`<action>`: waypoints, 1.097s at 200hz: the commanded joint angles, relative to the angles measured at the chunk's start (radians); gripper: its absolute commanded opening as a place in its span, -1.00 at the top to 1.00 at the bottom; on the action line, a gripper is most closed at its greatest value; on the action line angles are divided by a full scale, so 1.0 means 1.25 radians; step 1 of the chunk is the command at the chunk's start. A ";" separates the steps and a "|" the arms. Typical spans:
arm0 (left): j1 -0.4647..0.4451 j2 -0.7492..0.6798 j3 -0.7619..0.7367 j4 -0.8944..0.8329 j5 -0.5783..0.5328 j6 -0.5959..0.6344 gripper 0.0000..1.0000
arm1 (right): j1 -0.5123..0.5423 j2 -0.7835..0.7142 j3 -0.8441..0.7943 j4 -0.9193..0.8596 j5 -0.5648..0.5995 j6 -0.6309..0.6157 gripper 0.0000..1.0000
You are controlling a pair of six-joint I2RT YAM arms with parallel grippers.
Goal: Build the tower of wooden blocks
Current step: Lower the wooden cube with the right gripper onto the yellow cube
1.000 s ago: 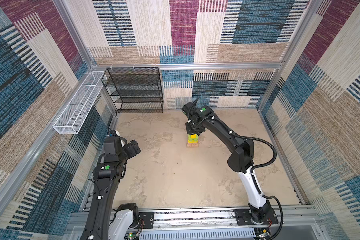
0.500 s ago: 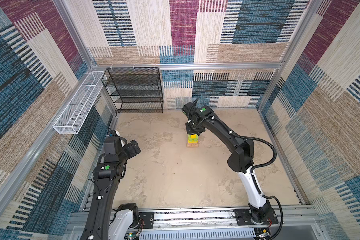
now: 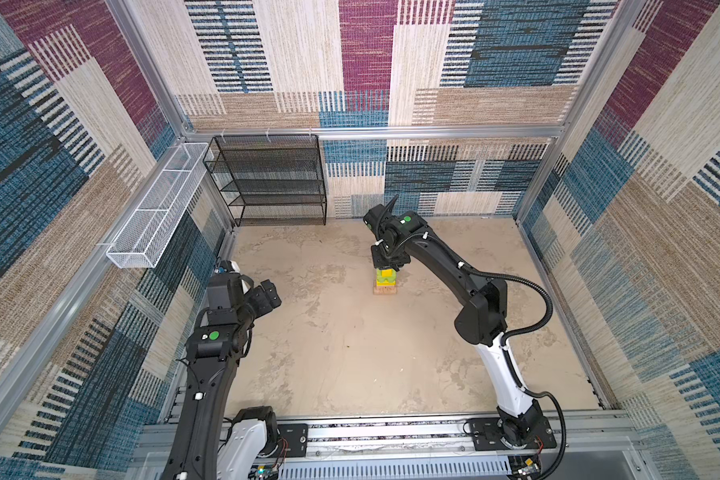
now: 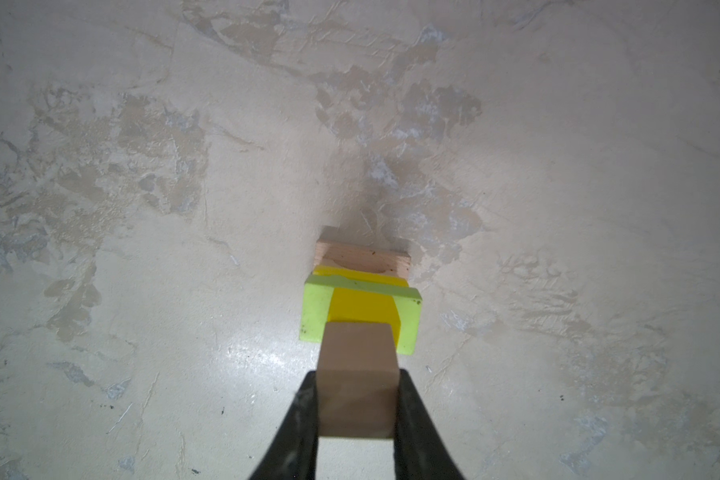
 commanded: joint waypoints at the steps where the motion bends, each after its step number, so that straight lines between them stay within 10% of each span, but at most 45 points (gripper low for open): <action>1: 0.001 -0.001 -0.003 0.018 -0.003 0.017 -0.83 | 0.001 0.001 0.004 0.002 -0.003 0.012 0.41; 219: 0.001 -0.003 -0.003 0.019 -0.003 0.017 -0.82 | -0.001 0.002 0.005 0.002 0.016 0.041 0.37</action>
